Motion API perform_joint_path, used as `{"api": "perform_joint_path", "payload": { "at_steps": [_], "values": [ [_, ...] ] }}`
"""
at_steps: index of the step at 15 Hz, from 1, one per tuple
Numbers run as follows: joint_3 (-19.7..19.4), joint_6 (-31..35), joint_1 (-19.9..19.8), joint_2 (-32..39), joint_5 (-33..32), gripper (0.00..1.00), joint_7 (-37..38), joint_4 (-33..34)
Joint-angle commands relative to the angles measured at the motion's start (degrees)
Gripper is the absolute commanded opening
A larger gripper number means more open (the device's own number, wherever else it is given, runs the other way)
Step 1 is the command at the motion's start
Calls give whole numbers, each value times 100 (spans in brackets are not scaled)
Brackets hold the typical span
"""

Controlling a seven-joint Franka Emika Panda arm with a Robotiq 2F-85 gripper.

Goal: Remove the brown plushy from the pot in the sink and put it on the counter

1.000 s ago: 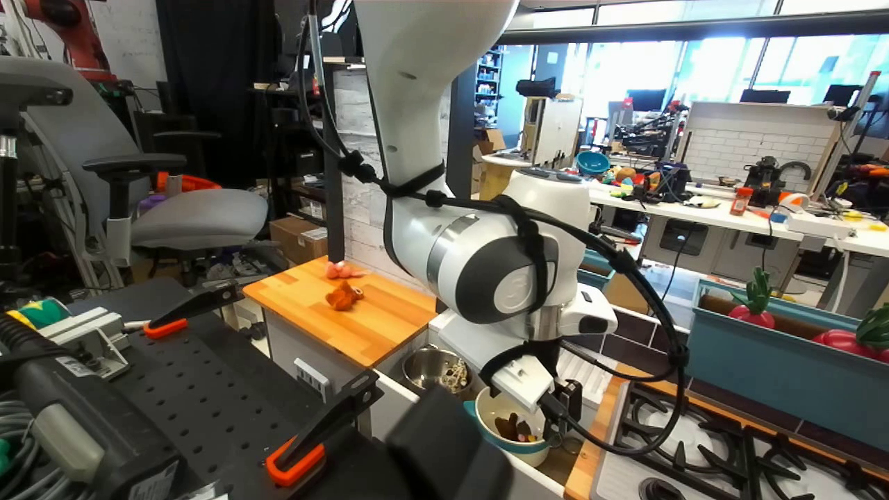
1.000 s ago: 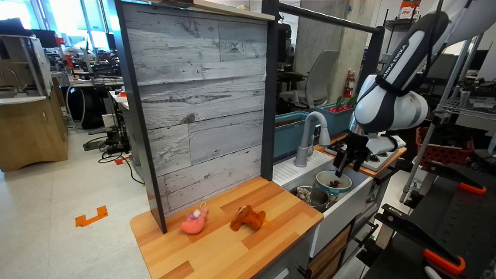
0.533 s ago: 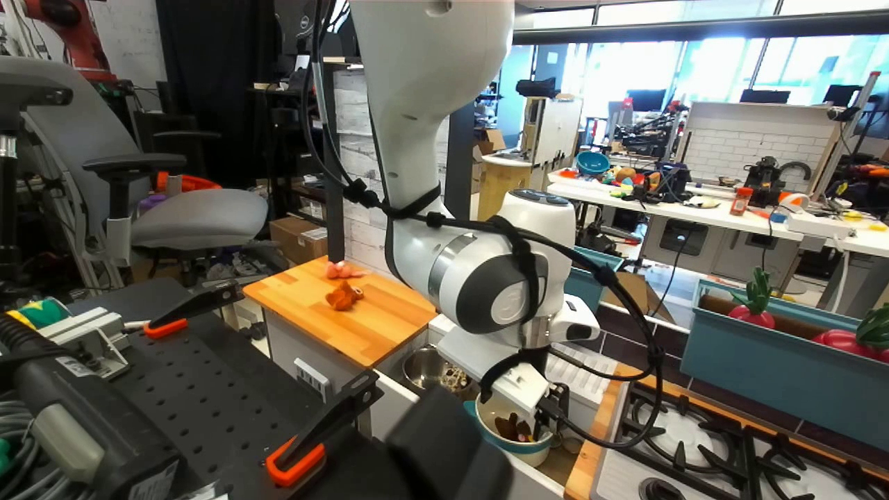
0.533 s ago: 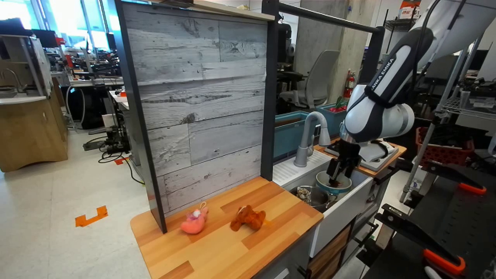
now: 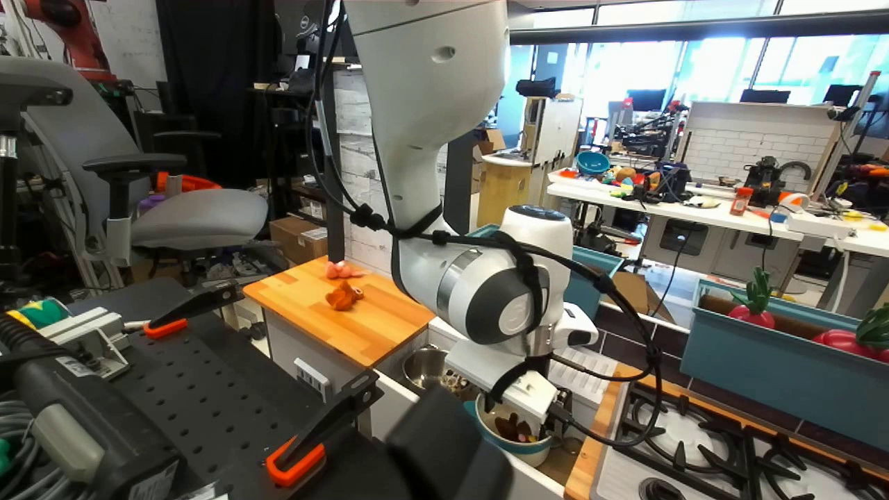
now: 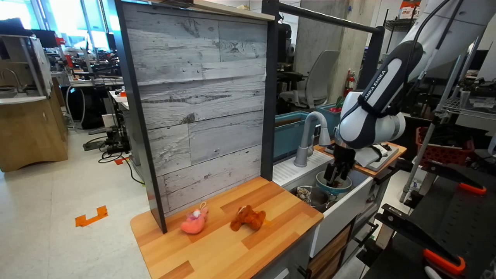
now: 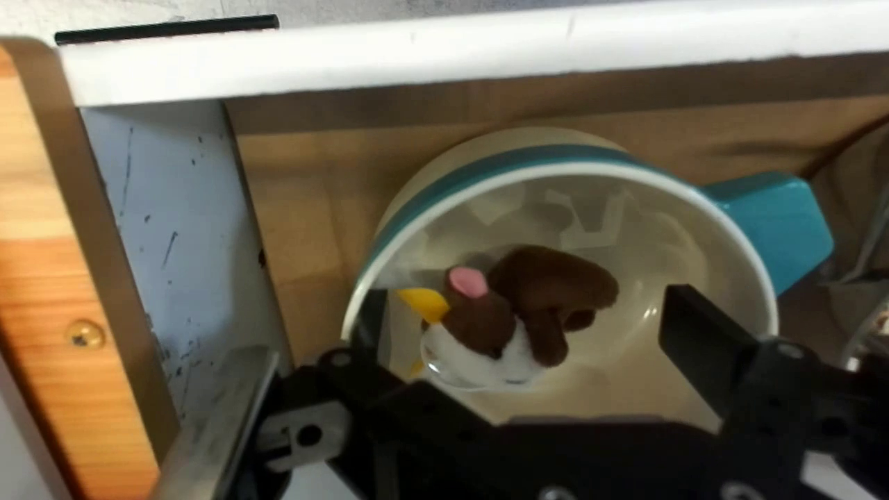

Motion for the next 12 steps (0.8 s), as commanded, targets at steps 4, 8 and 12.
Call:
{"api": "perform_joint_path", "payload": {
  "at_steps": [4,8,12],
  "values": [
    [-235,-140,221,347,-162,57,-9,501],
    [-452,-51,424,394,-271,26,49,556],
    [-623,107,645,207,-465,1,29,324]
  ]
}}
